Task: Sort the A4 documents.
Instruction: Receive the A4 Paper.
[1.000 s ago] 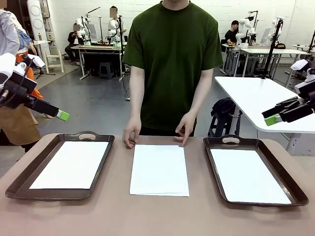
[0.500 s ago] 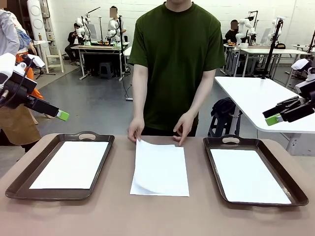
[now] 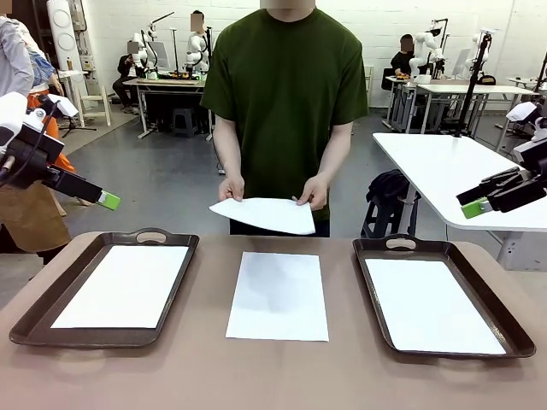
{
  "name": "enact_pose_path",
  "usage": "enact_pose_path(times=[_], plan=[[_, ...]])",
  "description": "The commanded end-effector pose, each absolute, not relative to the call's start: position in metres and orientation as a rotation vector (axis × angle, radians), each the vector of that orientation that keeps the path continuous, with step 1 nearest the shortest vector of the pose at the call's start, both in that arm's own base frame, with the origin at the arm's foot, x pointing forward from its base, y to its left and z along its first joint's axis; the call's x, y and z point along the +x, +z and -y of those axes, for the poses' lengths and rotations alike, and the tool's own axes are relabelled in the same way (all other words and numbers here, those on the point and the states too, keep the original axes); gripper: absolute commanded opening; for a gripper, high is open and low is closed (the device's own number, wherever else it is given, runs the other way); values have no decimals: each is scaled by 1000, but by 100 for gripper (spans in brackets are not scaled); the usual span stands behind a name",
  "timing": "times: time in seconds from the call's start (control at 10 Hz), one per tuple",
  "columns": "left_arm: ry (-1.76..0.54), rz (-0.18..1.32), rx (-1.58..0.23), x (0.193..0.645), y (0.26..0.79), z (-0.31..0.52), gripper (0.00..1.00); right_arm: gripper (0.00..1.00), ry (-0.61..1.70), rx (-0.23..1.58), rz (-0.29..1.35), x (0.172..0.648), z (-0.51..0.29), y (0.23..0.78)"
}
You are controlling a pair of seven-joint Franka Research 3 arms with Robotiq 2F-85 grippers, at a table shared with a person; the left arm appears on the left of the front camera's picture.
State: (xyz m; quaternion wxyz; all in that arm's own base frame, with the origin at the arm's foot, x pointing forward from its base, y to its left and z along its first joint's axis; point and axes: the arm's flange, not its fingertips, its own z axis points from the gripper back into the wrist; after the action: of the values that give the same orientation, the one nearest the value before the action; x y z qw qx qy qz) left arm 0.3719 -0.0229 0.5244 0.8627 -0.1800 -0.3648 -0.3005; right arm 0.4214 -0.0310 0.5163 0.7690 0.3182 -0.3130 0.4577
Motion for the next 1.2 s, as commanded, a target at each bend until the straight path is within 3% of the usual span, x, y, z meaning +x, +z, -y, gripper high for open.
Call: enact_pose_path(times=[0.0,1.1], plan=[[-628,764,-379,372,523,22,100,100,1001,705,700,421,30,516],[-628,764,-379,372,523,22,100,100,1001,705,700,421,30,516]])
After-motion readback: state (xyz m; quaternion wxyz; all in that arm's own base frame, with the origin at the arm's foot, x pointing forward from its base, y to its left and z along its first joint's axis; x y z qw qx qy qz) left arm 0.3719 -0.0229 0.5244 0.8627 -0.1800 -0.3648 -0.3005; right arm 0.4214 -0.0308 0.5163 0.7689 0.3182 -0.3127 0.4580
